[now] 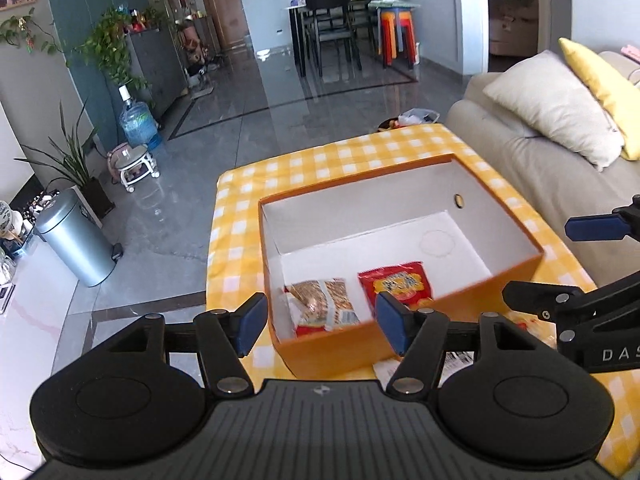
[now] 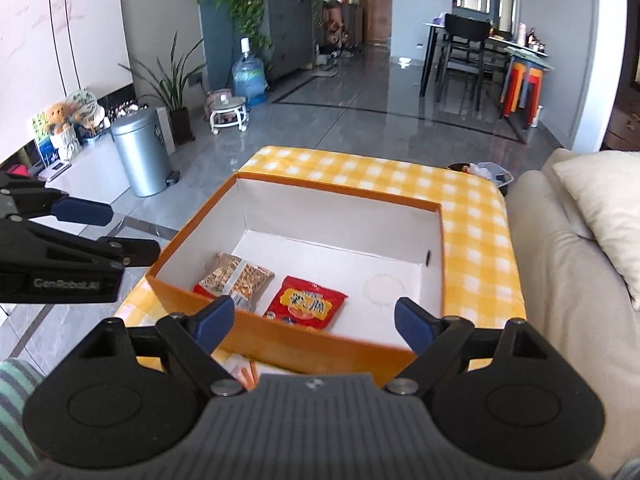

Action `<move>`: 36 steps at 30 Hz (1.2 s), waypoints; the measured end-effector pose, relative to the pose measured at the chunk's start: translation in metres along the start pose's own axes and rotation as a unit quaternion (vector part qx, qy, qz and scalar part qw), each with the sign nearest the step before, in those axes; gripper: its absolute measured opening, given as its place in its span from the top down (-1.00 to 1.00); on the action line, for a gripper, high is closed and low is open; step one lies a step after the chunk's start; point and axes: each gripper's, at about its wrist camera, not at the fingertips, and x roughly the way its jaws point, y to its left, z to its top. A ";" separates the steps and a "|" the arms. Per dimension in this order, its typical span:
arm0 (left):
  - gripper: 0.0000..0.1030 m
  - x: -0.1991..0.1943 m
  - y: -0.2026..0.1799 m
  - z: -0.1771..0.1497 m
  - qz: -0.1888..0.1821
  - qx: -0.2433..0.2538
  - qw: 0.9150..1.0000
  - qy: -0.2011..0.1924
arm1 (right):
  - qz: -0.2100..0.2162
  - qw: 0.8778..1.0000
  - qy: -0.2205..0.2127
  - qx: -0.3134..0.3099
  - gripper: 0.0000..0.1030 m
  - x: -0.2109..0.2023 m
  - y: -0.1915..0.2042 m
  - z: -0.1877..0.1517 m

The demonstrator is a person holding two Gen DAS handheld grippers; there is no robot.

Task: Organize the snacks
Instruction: 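Move both tools back over the remaining snacks on the table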

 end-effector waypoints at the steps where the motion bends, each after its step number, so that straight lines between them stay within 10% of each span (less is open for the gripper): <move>1: -0.43 -0.004 -0.001 -0.004 -0.002 0.000 1.000 -0.002 | -0.001 1.000 -0.002 0.000 -0.65 -0.006 0.000 -0.006; 26: -0.43 -0.008 -0.053 -0.110 -0.071 -0.012 0.995 0.074 | -0.089 0.996 0.009 -0.031 -0.67 -0.054 0.010 -0.169; 36: -0.51 0.015 -0.057 -0.113 -0.050 -0.003 0.995 0.089 | -0.065 0.996 0.055 0.009 -0.65 -0.024 -0.004 -0.171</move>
